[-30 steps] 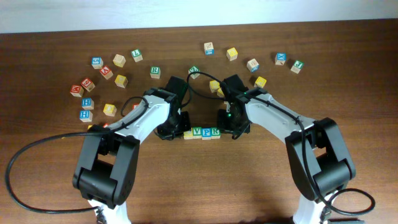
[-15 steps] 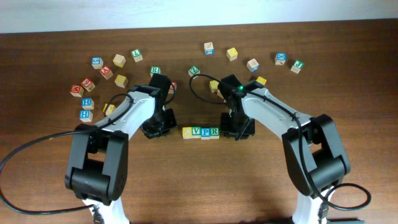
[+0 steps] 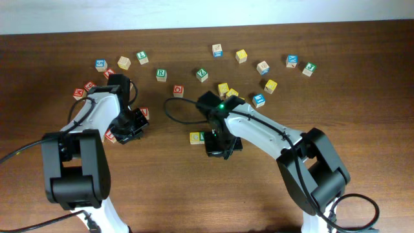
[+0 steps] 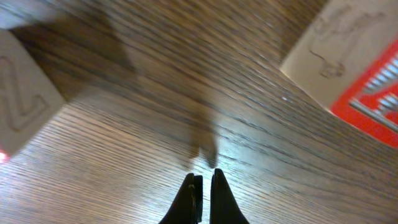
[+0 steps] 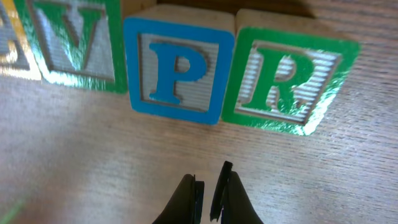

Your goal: Spell out CVPR

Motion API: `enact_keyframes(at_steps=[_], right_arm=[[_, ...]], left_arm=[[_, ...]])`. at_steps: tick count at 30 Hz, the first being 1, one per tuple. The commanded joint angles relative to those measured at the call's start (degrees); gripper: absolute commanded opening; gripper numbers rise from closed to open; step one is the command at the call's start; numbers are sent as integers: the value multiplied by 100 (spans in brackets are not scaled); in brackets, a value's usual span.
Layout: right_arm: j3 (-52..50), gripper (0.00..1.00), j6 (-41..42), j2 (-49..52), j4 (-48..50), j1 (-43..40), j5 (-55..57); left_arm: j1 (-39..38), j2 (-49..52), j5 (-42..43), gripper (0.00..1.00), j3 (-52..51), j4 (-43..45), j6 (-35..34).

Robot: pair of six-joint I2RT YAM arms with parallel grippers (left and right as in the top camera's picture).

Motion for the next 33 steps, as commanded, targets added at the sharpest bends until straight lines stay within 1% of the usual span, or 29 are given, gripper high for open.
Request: enact_keyframes(at_steps=[1,10,13,15,33], right_arm=[[22,4,293,33,179,90,326],[-50,4,313,48,435,90,398],[-254,4,439,48,542,90,407],[-452,4,481,48,782,90,382],[-466,4,479,48,1211,90,446]], left_arm=[[33,42,-44,0,50,-13,94],[37,42,-42,0,52,-15,94],[37,42,-44,0,50,-13,96],[37,42,-42,0,50,-11,96],[37,42,-44,0,50,-7,96]])
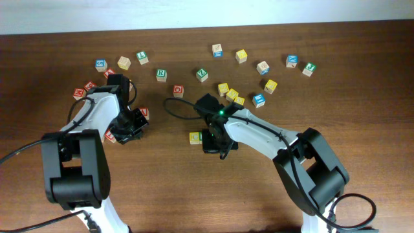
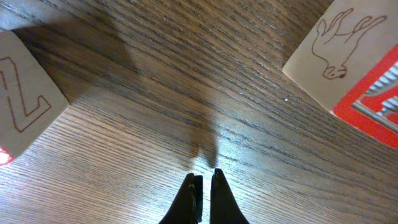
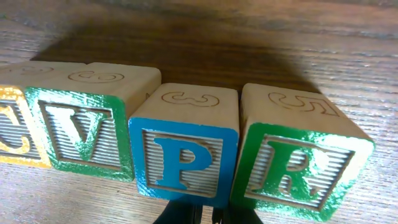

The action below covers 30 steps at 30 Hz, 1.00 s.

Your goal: Spell out CVPR

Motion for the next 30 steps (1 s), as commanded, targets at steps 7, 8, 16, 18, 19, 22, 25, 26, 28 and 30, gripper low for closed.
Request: enact_keyframes(at_steps=[7,8,16,18,19,22,25,26,28,30], right_arm=[[-46,4,28,37,37,35,192],[-46,4,28,37,35,26,225],[-46,4,92,37,44,26,186],[-46,4,92,37,63,26,186],[-46,4,94,37,98,26,186],[-46,4,96,37,157,26,184],[-46,4,109,37,144,26,149],[-46,4,109,37,144,26,7],[-37,4,87,26,74,24,-142],[68,4,85,20,-271,-17,-101]], left_arm=[[20,42,-44,0,50,-7,96],[20,42,-44,0,50,-7,96],[20,42,-42,0,50,-7,96],[13,42,-39,0,52,-7,96],[13,42,-39,0,50,-9,96],[-2,42,-37,0,50,-9,96],[-42,42,-39,0,50,-9,96],[-50,42,-39,0,50,-7,96],[-74,42,-42,0,50,-11,103],[-98,42,-37,0,50,-9,118]])
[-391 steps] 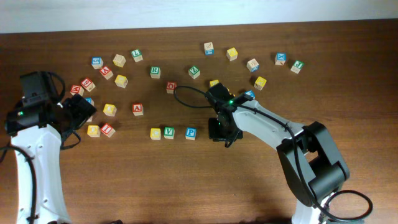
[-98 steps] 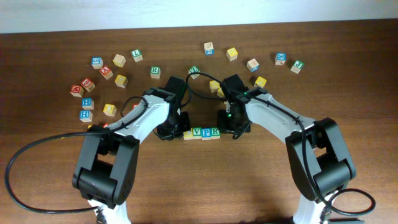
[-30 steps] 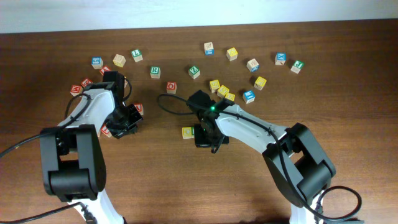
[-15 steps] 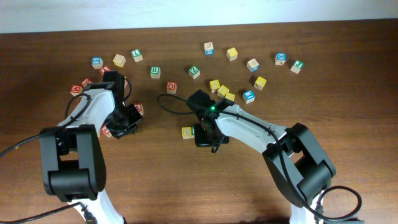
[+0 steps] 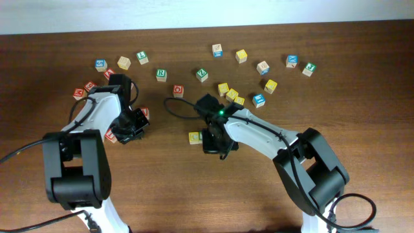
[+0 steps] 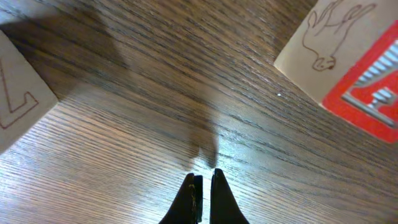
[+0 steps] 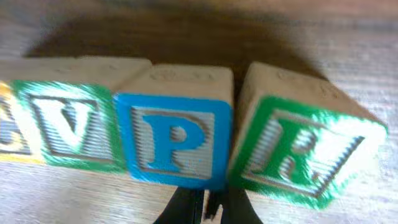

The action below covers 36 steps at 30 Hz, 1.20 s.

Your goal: Spell out CVPR

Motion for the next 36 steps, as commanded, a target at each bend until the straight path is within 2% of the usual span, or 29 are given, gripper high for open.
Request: enact_keyframes(at_steps=[1,5,8,10,13,19,28,36], right_arm=[[291,4,-107,17,-610,-111,-70],[1110,4,-721,-37,-1650,-442,-155],[1471,4,-1067,-50,-1904,-1014,-170],[1366,4,-1174,-46,-1985,-1484,-138],[960,4,-1270,-39,-1827,-1716,-129],[295,4,-1095,-17,-688,-1545,-409],[289,4,-1027,103,-323,-1121,-560],[289,4,-1029,105,-330,-1091,-586]], left_arm=[[-144,44,-39,0,50,-7,120],[-339,44,-39,0,50,-2,116],[-560,44,-37,0,50,7,116],[-737,44,-22,0,50,81,116],[-970,44,-15,0,50,192,114],[-1644,44,240,1,50,538,70],[-1934,44,544,0,46,730,35],[-2170,44,610,0,46,879,118]])
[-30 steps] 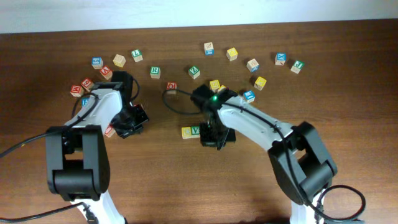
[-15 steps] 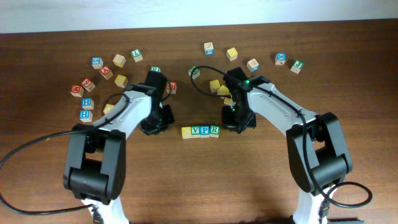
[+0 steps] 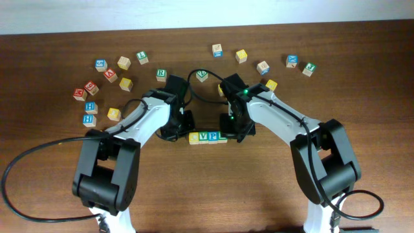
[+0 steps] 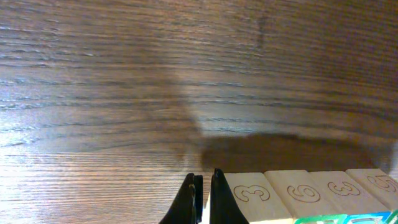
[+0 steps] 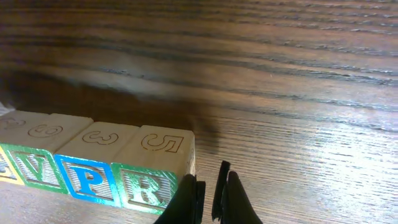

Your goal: Spell out CVPR

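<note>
Four letter blocks stand in a row near the table's middle: yellow C [image 3: 194, 137], green V [image 3: 204, 136], blue P [image 3: 214, 136] and green R [image 3: 223, 136]. The right wrist view shows V [image 5: 37, 171], P [image 5: 87, 180] and R [image 5: 144, 190] side by side and touching. My left gripper [image 4: 203, 183] is shut and empty, low at the row's left end beside the block topped "3" [image 4: 249, 196]. My right gripper [image 5: 210, 180] is shut and empty, just right of the R block. In the overhead view the left gripper [image 3: 186, 133] and right gripper [image 3: 233, 133] flank the row.
Loose letter blocks lie scattered behind the row: a group at the far left [image 3: 90, 105], some behind the middle [image 3: 162, 74] and more at the back right [image 3: 292, 61]. The table's far edge [image 3: 207, 26] meets a white wall.
My left arm has moved from the loose blocks at the far left to the row's left end. My right gripper has moved from the front of the row to its right end.
My left gripper stayed shut among the left-hand blocks through all three earlier moments. My right gripper was shut in front of the C V P R row, then close against the P and R faces. Now both grippers bracket the row's ends.
</note>
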Motion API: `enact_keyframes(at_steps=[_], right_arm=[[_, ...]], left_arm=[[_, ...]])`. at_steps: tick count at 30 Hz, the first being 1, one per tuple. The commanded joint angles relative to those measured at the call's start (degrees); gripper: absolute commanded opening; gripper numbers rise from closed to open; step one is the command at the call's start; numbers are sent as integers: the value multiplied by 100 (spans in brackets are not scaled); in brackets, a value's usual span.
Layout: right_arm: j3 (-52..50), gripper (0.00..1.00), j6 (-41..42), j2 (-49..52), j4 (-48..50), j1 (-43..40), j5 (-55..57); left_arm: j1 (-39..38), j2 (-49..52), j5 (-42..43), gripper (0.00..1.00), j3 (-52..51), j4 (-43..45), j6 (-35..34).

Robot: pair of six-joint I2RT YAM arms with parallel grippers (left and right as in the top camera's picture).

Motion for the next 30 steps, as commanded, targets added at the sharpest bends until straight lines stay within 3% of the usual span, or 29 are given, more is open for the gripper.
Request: enact_keyframes(at_steps=[1,11,21,30], right_arm=[[-52,4,2,83,13,39,-105],[-52,4,90,83,-55,39,-417],[-52,5,87,85,-33,35,138],[-63,5,87,85,109,188,74]], left_arm=[[-48,44,96,0,46,33,118],[-42,44,-61,0,46,87,118],[146,44,-109,0,48,-304,118],[-282,44,-39,0,46,-315,116]])
